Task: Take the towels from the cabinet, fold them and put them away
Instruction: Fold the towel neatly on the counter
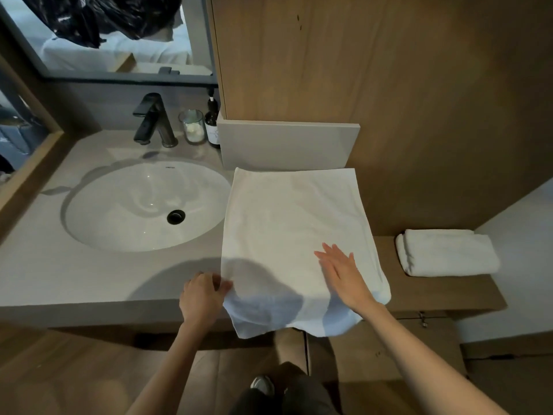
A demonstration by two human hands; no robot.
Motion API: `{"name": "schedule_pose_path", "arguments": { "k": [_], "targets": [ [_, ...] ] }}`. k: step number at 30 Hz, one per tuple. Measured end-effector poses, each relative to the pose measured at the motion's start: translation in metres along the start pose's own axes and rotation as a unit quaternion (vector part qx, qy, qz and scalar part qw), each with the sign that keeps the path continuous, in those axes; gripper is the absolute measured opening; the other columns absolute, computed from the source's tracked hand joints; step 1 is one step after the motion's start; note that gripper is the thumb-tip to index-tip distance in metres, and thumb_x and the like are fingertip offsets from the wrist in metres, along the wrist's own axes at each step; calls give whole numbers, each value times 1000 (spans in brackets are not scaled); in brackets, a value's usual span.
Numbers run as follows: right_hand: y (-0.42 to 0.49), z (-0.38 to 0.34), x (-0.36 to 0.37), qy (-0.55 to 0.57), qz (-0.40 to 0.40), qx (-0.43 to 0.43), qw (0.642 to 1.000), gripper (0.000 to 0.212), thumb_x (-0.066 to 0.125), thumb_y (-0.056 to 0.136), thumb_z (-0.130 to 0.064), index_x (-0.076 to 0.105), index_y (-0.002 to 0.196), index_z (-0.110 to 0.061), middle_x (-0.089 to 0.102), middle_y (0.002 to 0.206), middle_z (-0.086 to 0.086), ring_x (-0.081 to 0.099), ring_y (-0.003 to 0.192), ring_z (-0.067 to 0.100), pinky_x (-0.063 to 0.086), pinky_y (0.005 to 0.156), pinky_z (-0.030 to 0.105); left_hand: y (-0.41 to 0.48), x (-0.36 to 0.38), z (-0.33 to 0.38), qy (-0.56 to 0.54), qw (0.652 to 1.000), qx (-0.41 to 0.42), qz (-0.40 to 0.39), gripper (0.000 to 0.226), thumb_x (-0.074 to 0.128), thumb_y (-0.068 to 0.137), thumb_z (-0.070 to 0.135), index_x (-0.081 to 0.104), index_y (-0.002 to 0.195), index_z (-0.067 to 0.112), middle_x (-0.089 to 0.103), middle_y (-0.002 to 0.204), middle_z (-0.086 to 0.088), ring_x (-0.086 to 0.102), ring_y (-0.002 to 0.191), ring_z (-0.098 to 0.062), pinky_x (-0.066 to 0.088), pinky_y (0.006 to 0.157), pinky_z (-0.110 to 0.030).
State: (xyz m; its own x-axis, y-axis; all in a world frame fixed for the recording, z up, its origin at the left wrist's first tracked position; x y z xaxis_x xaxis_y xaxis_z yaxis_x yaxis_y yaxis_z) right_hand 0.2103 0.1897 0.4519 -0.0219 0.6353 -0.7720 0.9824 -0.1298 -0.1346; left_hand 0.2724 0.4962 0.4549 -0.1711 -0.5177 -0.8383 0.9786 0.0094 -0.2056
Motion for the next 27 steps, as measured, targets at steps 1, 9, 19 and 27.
{"name": "schedule_pose_path", "arguments": {
  "k": [1, 9, 19, 27],
  "targets": [
    [-4, 9, -13, 37, 28, 7, 999, 38, 33, 105, -26, 53, 137, -26, 36, 152, -6, 23, 146, 15, 9, 120, 35, 0, 1, -1, 1, 1000, -1, 1, 24, 62, 90, 40, 69, 94, 17, 57, 91, 1, 57, 84, -21, 45, 68, -31],
    [-60, 90, -69, -44, 182, 209, 960, 41, 67, 86, -30, 49, 119, -15, 46, 124, 5, 40, 119, 24, 43, 93, 37, -5, 2, 2, 0, 1000, -9, 29, 30, 63, 90, 38, 68, 89, 8, 61, 82, -7, 58, 76, -24, 43, 60, -32],
    [-57, 103, -57, -16, 91, 241, 966, 4, 54, 96, -12, 57, 95, -13, 65, 91, 6, 61, 80, 18, 53, 70, 30, -23, 0, 10, -21, 991, -120, 53, 21, 60, 92, 34, 59, 81, 17, 63, 81, -7, 58, 74, -22, 49, 71, -34],
    [-67, 107, -50, 125, 32, 256, 958, 33, 41, 103, -22, 63, 89, -2, 62, 85, 9, 56, 77, 18, 39, 58, 18, -25, 0, 13, 9, 992, -94, 78, 24, 59, 93, 35, 55, 82, 15, 61, 79, -8, 57, 72, -22, 51, 70, -34]
  ]
}}
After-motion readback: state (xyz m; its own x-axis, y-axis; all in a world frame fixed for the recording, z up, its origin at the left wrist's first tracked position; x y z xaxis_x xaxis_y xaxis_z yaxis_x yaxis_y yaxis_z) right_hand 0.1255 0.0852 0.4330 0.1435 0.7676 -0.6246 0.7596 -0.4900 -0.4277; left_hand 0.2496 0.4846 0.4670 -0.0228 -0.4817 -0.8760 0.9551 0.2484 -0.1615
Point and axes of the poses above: each hand's wrist, its own y-axis towards the middle knuckle, its own x-axis out of the palm, z = x × y, the point moved 7 cm from there along y, towards the middle knuckle
